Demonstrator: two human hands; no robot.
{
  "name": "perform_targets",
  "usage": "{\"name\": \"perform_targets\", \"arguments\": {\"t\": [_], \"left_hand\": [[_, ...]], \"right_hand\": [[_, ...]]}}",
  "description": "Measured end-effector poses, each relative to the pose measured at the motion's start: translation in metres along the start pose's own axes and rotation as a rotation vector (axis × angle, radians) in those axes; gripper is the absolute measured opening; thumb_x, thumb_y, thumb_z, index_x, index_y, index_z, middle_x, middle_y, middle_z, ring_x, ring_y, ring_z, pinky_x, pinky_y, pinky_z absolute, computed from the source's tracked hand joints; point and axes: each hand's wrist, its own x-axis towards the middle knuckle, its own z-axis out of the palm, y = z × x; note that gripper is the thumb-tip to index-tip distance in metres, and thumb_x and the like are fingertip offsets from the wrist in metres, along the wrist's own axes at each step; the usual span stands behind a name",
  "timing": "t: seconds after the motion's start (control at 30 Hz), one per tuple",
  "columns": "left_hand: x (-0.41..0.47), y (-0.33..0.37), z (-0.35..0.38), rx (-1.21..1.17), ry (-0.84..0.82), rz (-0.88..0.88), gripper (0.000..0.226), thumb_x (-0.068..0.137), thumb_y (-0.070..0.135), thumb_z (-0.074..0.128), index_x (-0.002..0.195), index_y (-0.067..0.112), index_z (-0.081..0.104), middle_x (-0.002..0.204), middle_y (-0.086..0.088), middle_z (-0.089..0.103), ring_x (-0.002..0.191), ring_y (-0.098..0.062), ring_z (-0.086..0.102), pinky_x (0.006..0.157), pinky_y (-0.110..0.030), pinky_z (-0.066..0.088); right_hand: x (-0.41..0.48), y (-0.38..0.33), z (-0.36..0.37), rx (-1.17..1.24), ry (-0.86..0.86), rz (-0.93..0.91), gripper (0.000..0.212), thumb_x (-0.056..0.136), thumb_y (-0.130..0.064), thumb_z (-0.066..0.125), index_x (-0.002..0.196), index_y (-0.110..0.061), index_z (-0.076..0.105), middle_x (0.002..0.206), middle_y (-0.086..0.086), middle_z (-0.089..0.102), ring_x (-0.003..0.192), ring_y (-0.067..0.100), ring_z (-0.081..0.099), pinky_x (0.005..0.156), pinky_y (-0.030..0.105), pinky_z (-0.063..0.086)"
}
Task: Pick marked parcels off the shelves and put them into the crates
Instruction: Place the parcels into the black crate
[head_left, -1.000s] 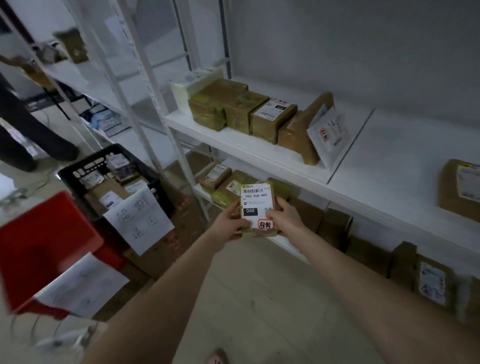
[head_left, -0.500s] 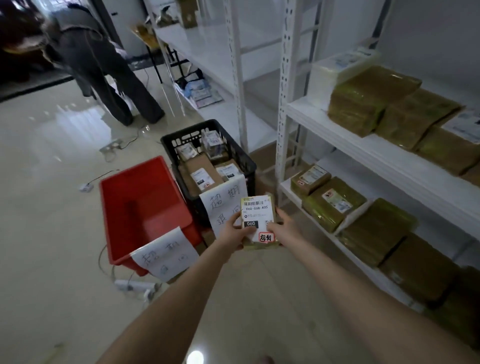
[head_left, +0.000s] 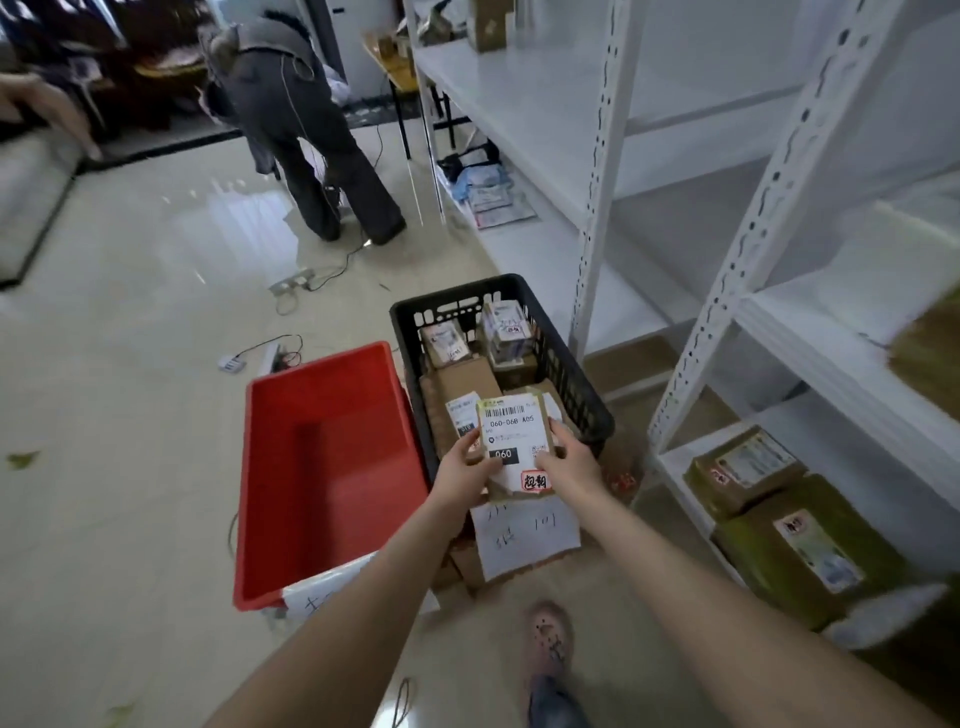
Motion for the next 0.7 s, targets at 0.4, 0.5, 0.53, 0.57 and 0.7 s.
{"name": "perform_targets", "arguments": {"t": [0.4, 0.5, 0.53, 0.57, 0.7], "left_hand": [[0.201, 0.06, 0.004, 0.048, 0.118, -0.086, 0.066, 0.089, -0.001, 0.052, 0.148, 0.023, 0.032, 0.125, -0.008, 0.06, 0.086, -0.024, 0.066, 0.061, -0.03, 0.053], [0.247, 0.083, -0.012, 0.055, 0.185, -0.057, 0.067, 0.087, -0.003, 0.051, 0.147, 0.023, 0.033, 0.12, -0.005, 0.062, 0.079, -0.021, 0.065, 0.062, -0.033, 0.053], [0.262, 0.091, -0.018, 0.047, 0.195, -0.046, 0.064, 0.088, -0.004, 0.049, 0.146, 0.021, 0.036, 0.117, -0.004, 0.062, 0.081, -0.02, 0.065, 0.067, -0.034, 0.055], [0.277, 0.097, -0.024, 0.031, 0.201, -0.038, 0.06, 0.088, -0.004, 0.048, 0.143, 0.02, 0.04, 0.114, -0.003, 0.063, 0.088, -0.021, 0.066, 0.076, -0.039, 0.057], [0.329, 0.11, -0.045, -0.027, 0.219, -0.034, 0.049, 0.089, -0.001, 0.047, 0.134, 0.018, 0.047, 0.117, -0.004, 0.065, 0.102, -0.023, 0.065, 0.092, -0.048, 0.052]], "right_hand": [[0.21, -0.048, 0.027, -0.126, 0.016, 0.115, 0.052, 0.089, -0.011, 0.059, 0.138, -0.021, 0.045, 0.132, 0.004, 0.058, 0.101, 0.021, 0.062, 0.077, 0.032, 0.055], [0.25, -0.072, 0.048, -0.116, -0.025, 0.126, 0.044, 0.09, -0.009, 0.058, 0.132, -0.016, 0.049, 0.127, 0.003, 0.06, 0.108, 0.022, 0.06, 0.067, 0.021, 0.049], [0.262, -0.08, 0.055, -0.104, -0.046, 0.121, 0.044, 0.09, -0.009, 0.058, 0.132, -0.018, 0.049, 0.127, 0.001, 0.059, 0.109, 0.021, 0.059, 0.069, 0.021, 0.05], [0.275, -0.088, 0.063, -0.079, -0.062, 0.113, 0.045, 0.09, -0.01, 0.058, 0.134, -0.019, 0.049, 0.129, 0.001, 0.058, 0.11, 0.021, 0.058, 0.077, 0.026, 0.052], [0.322, -0.108, 0.092, -0.026, -0.1, 0.106, 0.049, 0.093, -0.008, 0.054, 0.14, -0.019, 0.046, 0.132, 0.005, 0.056, 0.103, 0.015, 0.052, 0.084, 0.028, 0.047]]}}
